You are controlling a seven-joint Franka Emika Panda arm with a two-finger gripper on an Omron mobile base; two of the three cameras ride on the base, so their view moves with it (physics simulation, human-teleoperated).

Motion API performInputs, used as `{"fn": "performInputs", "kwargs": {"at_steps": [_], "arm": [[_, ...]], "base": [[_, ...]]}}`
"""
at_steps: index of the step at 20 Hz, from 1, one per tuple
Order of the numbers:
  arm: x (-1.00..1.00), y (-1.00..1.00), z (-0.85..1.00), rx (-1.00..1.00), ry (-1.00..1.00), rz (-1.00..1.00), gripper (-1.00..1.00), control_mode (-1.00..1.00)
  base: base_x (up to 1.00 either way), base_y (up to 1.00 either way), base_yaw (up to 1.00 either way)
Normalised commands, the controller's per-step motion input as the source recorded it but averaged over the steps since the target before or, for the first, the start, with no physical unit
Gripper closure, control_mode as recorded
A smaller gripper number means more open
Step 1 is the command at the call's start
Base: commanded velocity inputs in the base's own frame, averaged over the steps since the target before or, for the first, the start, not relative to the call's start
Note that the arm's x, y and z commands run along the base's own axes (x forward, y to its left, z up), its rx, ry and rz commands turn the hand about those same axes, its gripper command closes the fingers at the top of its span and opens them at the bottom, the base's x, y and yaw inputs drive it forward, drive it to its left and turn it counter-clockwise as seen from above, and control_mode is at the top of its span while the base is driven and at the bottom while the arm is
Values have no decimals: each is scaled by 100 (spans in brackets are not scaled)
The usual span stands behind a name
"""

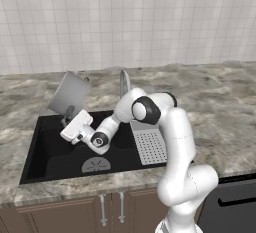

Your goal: Dump the lemon from the pot into the sink. Then turn on the water and wash the lemon. Then turn off the water and put the lemon back in the pot.

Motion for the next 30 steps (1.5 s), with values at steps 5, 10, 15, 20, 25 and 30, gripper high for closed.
{"fn": "performInputs", "kwargs": {"at_steps": [5,10,15,20,25,30], "arm": [[8,-10,0,13,12,-4,100,-100],[0,0,0,13,9,-1,100,-100],[0,2,14,2,-1,0,100,-100],[-14,42,81,-24,-36,0,100,-100],[-26,45,79,-40,-45,3,100,-100],[-65,18,43,-51,-48,3,100,-100]], "base": [[0,0,0],[0,0,0],[0,0,0],[0,0,0],[0,0,0],[0,0,0]]}}
